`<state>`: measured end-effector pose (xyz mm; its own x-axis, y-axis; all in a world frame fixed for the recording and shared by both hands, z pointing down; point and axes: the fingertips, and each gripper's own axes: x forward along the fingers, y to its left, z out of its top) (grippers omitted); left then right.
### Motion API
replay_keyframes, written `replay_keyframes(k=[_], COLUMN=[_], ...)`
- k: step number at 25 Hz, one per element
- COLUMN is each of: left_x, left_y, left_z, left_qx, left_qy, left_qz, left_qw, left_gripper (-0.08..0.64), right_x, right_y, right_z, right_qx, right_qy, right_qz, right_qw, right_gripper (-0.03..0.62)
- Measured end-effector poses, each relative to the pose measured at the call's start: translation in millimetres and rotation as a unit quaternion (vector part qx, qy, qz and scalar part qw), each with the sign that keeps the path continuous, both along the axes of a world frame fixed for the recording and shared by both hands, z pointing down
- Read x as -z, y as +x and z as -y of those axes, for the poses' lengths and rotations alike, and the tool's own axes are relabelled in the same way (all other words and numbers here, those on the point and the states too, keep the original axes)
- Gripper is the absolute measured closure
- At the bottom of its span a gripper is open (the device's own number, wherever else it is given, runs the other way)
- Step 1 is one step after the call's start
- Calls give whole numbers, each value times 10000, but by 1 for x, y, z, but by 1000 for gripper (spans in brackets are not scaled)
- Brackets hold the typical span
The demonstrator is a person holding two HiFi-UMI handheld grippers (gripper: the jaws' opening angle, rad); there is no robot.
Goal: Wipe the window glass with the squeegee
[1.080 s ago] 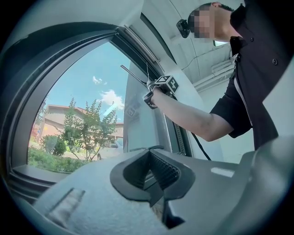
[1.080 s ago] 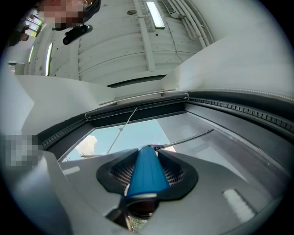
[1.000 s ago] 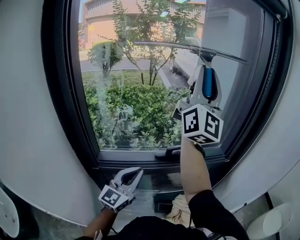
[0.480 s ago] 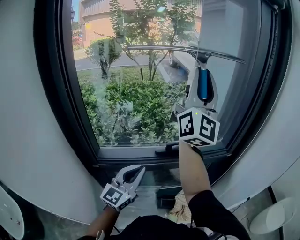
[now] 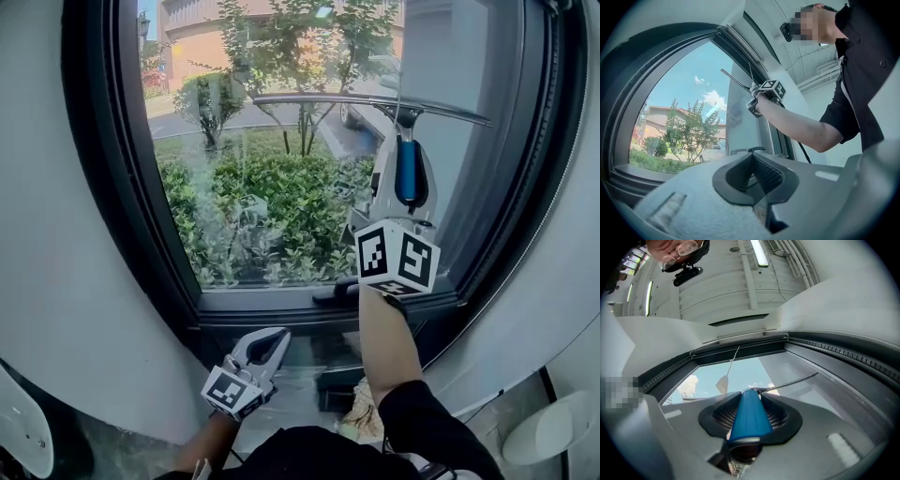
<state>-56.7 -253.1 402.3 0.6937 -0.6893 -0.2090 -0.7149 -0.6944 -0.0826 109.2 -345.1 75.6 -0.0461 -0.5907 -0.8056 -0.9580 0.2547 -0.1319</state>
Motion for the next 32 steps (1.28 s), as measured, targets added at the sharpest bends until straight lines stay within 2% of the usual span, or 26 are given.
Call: replay_keyframes(k=[13, 16, 20, 32], left_x=[2, -1, -3, -17], left_y=[6, 6, 9, 11], left_z=[-4, -4, -6, -11], left_qx=[-29, 35, -49, 11], left_qy=[-88, -219, -105, -208], left_qz=[19, 63, -27, 0], left_qw=[10000, 9997, 9999, 9998], left_gripper=[558, 558, 558, 558], right_x=[-14, -18, -27, -51], right_y=[0, -1, -3, 1], right_z=[-1, -2, -4, -5], right_qx=[5, 7, 14, -6], right_qy=[-108, -155, -225, -399], right_qz=[-29, -50, -75, -130], right_qw=[9999, 9999, 9997, 9991], right_gripper=[460, 460, 460, 459])
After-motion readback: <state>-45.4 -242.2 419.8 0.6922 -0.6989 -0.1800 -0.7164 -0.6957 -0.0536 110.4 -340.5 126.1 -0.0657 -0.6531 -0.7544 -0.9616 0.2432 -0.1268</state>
